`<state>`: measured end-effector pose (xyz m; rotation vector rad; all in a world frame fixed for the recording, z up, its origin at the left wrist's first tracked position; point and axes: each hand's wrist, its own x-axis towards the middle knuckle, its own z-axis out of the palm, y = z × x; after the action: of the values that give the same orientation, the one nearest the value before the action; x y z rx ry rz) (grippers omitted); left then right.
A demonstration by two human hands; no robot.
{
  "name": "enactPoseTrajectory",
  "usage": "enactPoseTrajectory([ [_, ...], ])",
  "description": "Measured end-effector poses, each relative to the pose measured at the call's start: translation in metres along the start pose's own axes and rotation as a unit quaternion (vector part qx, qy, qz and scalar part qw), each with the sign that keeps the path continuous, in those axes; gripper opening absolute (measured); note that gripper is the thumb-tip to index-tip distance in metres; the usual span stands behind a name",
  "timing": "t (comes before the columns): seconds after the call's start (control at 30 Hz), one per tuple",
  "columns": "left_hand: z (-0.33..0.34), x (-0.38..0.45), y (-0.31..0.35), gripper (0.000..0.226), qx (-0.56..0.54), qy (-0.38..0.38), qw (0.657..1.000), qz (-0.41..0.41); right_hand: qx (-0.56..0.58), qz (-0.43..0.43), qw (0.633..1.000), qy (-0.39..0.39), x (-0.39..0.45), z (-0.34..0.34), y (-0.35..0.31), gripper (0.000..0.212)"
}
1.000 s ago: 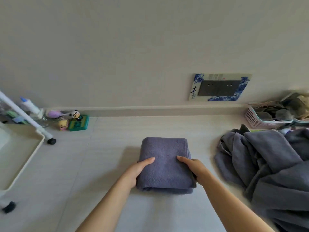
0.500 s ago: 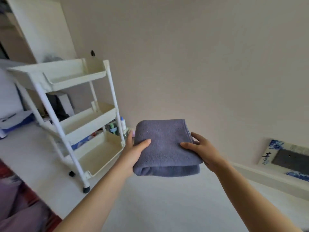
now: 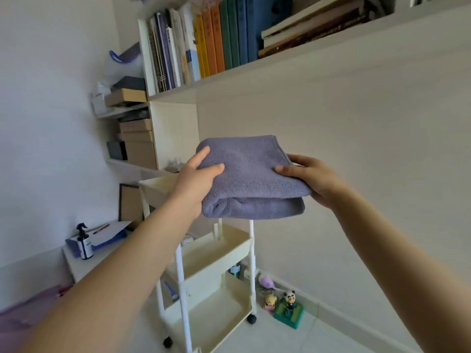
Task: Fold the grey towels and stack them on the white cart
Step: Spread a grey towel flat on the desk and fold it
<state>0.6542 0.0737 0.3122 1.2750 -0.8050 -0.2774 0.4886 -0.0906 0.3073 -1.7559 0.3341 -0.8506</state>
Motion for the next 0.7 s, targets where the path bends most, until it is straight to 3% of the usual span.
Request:
enactPoseTrajectory([
  [0.17,-0.02,0.055,-0.006,0.06,-0.041,0.134,0.99,0.009,0.078,0.019,0.997,0.001,0.069,0.027,0.001,0.05],
  [0.3,-0.027,0.089,-0.023,0.06,0.1,0.186,0.977,-0.009,0.072,0.013,0.997,0.005,0.114,0.051,0.019,0.05],
  [0.37,-0.03,0.104,-0.028,0.066,0.229,0.154,0.959,-0.065,0.02,-0.007,1.0,0.015,0.131,0.063,0.032,0.048],
  [0.47,-0.034,0.115,-0.031,0.076,0.392,0.067,0.903,-0.159,-0.091,-0.035,0.995,0.007,0.141,0.075,0.047,0.043],
  [0.57,-0.038,0.122,-0.032,0.084,0.397,-0.014,0.901,-0.173,-0.169,-0.057,0.984,0.014,0.15,0.08,0.057,0.04],
  [0.7,-0.049,0.126,-0.029,0.078,0.482,-0.053,0.86,-0.161,-0.282,-0.097,0.954,-0.006,0.156,0.089,0.061,0.04],
])
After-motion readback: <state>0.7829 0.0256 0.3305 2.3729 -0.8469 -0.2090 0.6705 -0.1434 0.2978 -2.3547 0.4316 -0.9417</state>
